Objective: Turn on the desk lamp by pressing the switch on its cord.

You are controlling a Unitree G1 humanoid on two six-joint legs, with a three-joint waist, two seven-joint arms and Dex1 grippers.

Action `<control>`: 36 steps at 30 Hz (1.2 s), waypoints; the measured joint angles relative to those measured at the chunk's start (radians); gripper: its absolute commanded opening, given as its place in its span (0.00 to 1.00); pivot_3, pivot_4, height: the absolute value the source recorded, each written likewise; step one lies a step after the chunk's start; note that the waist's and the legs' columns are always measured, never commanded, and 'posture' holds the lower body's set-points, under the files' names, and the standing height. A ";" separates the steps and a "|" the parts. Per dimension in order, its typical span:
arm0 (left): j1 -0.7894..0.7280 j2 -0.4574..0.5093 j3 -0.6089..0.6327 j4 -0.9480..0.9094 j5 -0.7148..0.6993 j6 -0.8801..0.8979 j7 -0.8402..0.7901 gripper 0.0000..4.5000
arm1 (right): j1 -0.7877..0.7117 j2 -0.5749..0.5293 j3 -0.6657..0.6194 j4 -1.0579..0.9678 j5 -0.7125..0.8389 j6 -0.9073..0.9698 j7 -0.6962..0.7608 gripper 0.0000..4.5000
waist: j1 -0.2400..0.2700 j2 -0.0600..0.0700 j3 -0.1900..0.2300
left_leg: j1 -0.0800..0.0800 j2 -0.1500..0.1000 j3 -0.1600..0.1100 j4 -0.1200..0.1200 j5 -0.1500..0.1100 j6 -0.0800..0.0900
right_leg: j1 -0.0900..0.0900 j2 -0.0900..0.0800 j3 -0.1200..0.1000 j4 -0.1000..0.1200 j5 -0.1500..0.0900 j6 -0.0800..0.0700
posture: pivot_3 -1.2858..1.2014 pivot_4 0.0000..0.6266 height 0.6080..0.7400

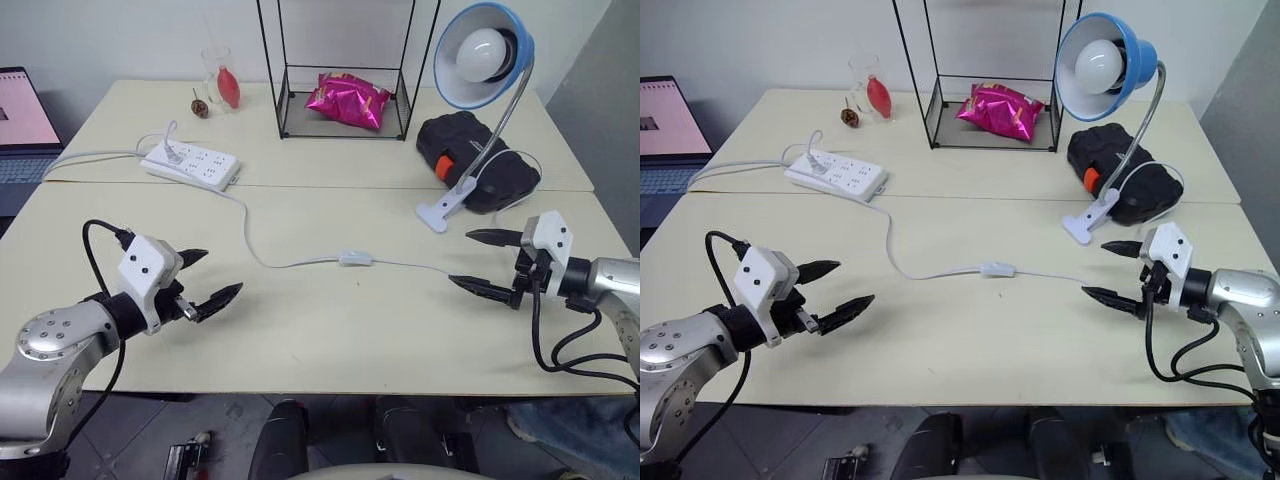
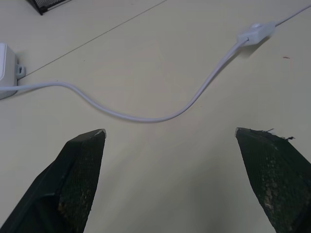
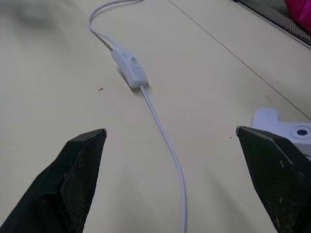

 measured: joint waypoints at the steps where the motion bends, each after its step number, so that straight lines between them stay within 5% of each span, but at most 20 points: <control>1: 0.001 0.000 0.000 0.000 0.001 -0.001 0.000 0.99 | -0.003 0.001 0.001 0.000 0.000 0.000 0.000 1.00 | 0.000 0.000 0.000 | 0.000 0.000 0.000 0.000 0.000 0.000 | 0.000 0.000 0.000 0.000 0.000 0.000 | 0.52 0.24 1.00; 23: -0.027 -0.035 -0.004 0.011 -0.022 -0.050 -0.065 0.99 | -0.020 0.043 0.020 0.000 -0.010 0.002 -0.015 1.00 | 0.001 0.000 0.000 | 0.000 0.000 0.000 0.000 0.000 0.000 | 0.000 0.000 0.000 0.000 0.000 0.000 | 0.52 0.24 1.00; 36: -0.391 -0.102 -0.266 0.238 -0.016 -0.040 -0.205 0.99 | 0.056 0.065 0.011 -0.205 0.008 0.181 -0.164 1.00 | 0.003 0.000 0.000 | -0.002 -0.001 -0.001 0.001 0.000 0.000 | 0.000 0.000 -0.001 0.000 0.000 0.001 | 0.52 0.24 1.00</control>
